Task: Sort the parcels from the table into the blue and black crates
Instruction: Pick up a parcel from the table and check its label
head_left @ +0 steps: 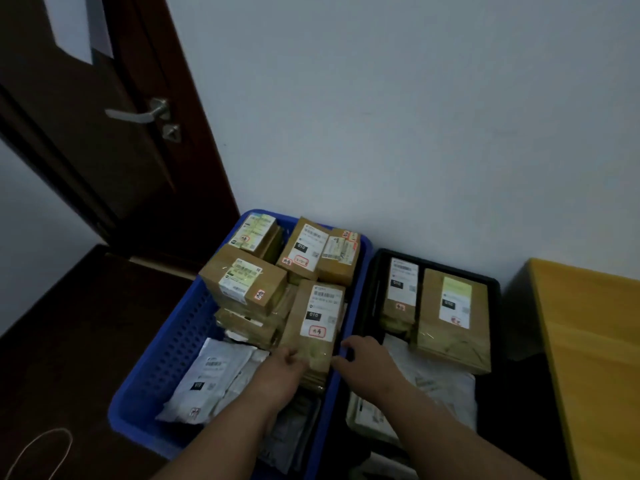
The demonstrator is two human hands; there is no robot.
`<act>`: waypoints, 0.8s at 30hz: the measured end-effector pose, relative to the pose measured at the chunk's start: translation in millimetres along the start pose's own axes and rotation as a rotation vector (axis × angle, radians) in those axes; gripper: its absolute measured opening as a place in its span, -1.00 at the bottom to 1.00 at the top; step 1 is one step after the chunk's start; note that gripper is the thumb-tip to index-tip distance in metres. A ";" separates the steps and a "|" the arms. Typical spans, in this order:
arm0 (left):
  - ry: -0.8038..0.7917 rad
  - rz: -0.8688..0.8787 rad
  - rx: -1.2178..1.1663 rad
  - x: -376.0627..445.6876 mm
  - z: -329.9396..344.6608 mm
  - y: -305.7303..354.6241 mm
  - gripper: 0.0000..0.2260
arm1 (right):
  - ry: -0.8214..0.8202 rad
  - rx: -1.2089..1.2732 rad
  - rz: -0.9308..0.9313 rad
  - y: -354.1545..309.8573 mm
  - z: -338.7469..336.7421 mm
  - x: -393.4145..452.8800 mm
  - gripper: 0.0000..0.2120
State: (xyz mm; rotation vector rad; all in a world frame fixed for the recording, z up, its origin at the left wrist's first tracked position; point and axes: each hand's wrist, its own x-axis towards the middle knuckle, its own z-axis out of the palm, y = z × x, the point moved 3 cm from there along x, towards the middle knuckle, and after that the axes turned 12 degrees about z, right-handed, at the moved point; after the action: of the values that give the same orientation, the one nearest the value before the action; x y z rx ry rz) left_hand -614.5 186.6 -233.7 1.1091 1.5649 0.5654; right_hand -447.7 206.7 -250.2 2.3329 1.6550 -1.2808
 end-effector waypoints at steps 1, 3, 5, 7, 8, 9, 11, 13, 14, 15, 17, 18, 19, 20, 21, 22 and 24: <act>-0.013 0.017 0.024 -4.6 3.1 0.6 -0.59 | 0.024 -0.008 -0.001 5.6 -1.7 -10.3 -0.59; -0.061 0.044 0.081 -18.0 10.9 3.0 -0.57 | 0.062 0.007 0.008 18.8 -2.8 -31.9 -0.58; -0.099 0.070 0.104 -33.1 19.8 0.9 -0.58 | 0.084 0.001 0.014 30.7 -2.6 -51.6 -0.57; -0.115 0.108 0.144 -46.6 28.9 -2.8 -0.62 | 0.099 -0.016 0.019 42.6 -1.6 -68.6 -0.53; -0.131 0.121 0.177 -53.2 34.3 -4.1 -0.62 | 0.105 -0.021 0.021 49.7 -0.9 -77.6 -0.52; -0.145 0.132 0.208 -58.8 40.0 -5.0 -0.61 | 0.109 -0.029 0.022 57.2 -0.4 -85.8 -0.51; -0.189 0.142 0.252 -71.7 56.0 -3.5 -0.56 | 0.119 -0.044 0.040 78.3 -1.7 -102.7 -0.51; -0.228 0.175 0.283 -86.1 76.1 1.6 -0.54 | 0.151 -0.065 0.066 105.7 -8.3 -119.8 -0.51; -0.248 0.199 0.306 -92.7 86.8 4.8 -0.53 | 0.169 -0.079 0.083 120.8 -13.4 -127.8 -0.51; -0.266 0.230 0.334 -98.2 98.0 8.9 -0.53 | 0.186 -0.088 0.103 136.3 -18.9 -135.9 -0.51; -0.300 0.292 0.404 -108.9 122.1 19.4 -0.54 | 0.234 -0.090 0.145 167.1 -30.7 -152.0 -0.51; -0.315 0.327 0.444 -114.6 135.9 25.0 -0.54 | 0.261 -0.089 0.163 182.3 -36.3 -160.6 -0.50; -0.329 0.364 0.484 -120.0 151.2 30.5 -0.54 | 0.288 -0.091 0.177 197.1 -42.1 -169.8 -0.49; -0.345 0.396 0.524 -126.1 168.2 35.8 -0.54 | 0.318 -0.092 0.186 212.8 -47.7 -178.7 -0.50; -0.359 0.428 0.562 -132.4 187.4 40.6 -0.54 | 0.345 -0.088 0.194 230.4 -53.1 -187.4 -0.50; -0.373 0.454 0.591 -139.9 208.5 45.1 -0.54 | 0.366 -0.077 0.207 250.4 -58.8 -197.2 -0.51; -0.398 0.519 0.664 -158.3 257.2 53.4 -0.54 | 0.373 -0.056 0.243 298.1 -71.4 -218.3 -0.50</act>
State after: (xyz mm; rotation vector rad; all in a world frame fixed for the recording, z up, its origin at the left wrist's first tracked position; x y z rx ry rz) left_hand -358.3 23.6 -190.3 2.0247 1.1233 0.1201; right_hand -192.9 -64.8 -196.0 2.7592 1.3943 -0.7835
